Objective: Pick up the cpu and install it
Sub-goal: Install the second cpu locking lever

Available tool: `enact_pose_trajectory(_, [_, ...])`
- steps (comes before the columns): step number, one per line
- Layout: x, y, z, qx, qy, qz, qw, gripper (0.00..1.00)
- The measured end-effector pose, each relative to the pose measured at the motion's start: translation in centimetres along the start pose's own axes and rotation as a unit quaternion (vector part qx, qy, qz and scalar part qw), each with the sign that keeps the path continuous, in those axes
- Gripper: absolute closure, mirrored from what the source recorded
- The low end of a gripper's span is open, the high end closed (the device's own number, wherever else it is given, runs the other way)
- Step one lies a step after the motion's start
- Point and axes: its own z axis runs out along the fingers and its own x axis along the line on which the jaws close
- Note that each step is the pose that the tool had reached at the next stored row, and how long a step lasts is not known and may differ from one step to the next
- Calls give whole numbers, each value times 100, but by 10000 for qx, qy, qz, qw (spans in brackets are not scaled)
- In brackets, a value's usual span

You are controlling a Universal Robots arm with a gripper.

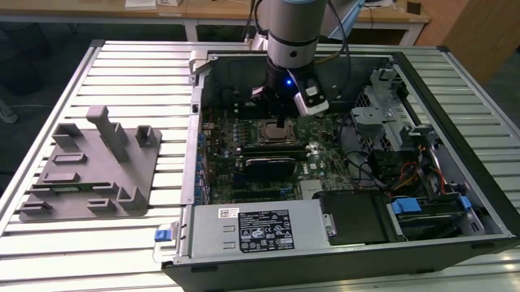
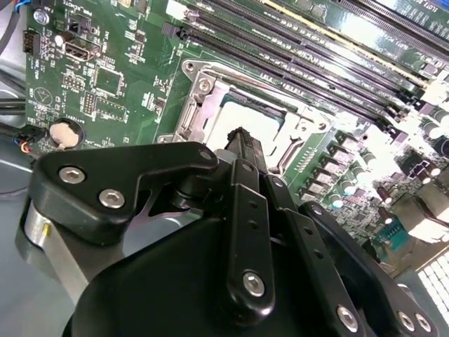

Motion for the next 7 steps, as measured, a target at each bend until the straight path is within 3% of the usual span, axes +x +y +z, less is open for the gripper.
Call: enact_pose_trajectory(7, [0, 5, -11, 0, 0, 0, 10000, 89])
